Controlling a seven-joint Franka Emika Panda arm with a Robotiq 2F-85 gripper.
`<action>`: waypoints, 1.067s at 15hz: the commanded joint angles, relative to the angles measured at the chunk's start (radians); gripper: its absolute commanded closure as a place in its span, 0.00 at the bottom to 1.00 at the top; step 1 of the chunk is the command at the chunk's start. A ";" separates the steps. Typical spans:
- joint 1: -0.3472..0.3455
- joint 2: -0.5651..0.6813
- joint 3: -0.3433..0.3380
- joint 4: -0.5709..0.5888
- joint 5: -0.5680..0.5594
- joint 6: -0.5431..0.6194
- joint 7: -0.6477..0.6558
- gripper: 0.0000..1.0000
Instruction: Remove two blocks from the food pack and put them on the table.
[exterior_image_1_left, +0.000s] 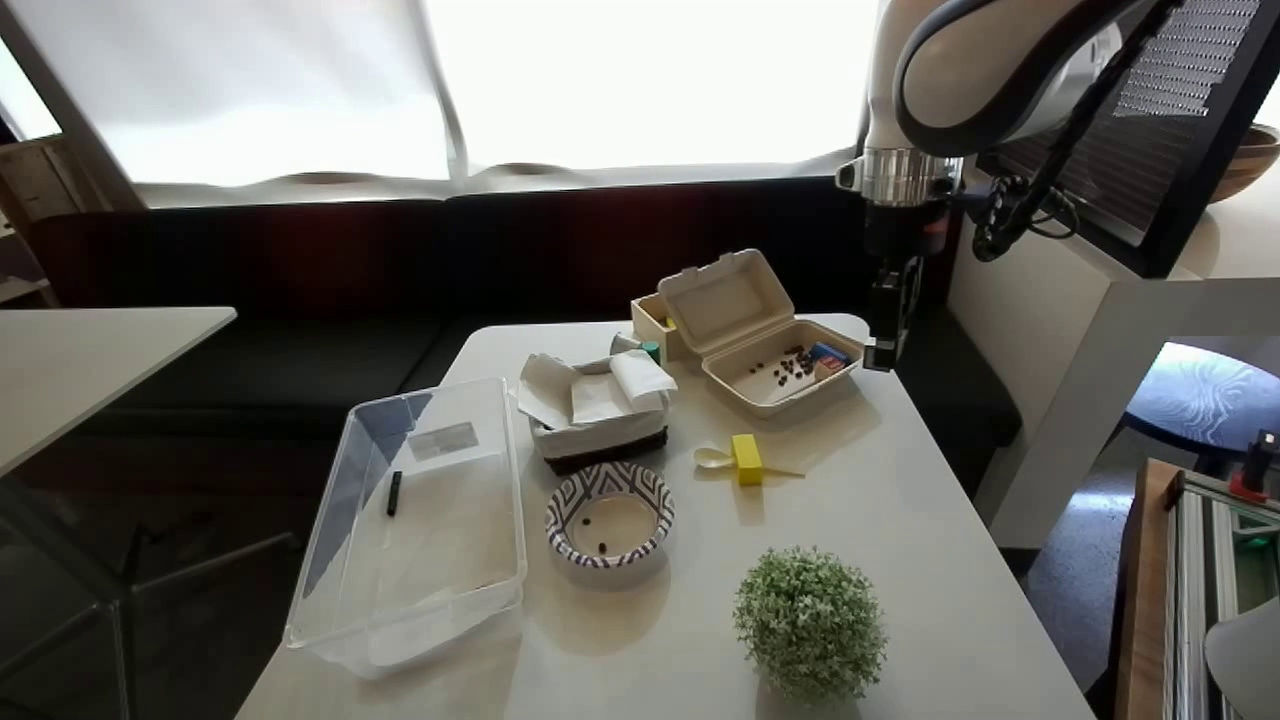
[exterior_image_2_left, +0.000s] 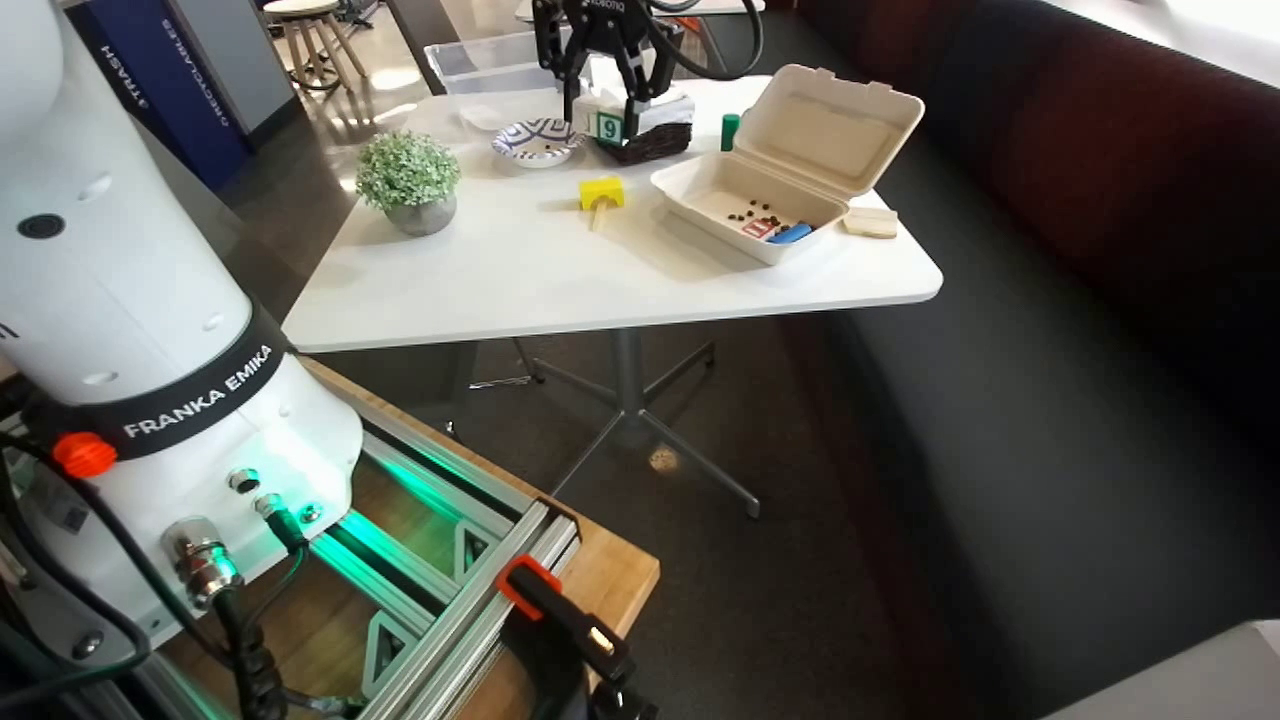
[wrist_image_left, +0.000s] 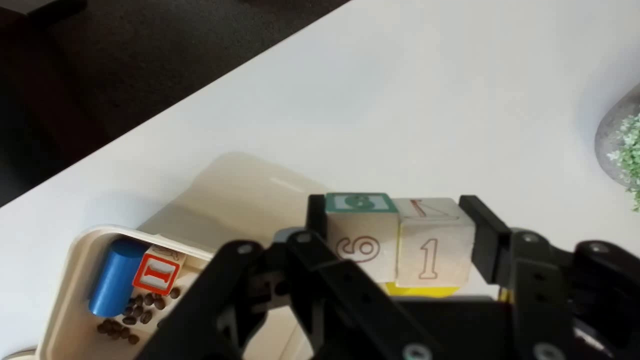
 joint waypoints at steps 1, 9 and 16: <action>0.020 -0.001 -0.020 0.001 -0.005 -0.001 0.004 0.34; 0.097 0.034 0.030 0.005 -0.002 0.028 -0.007 0.59; 0.160 0.196 0.113 0.138 -0.209 0.171 -0.023 0.59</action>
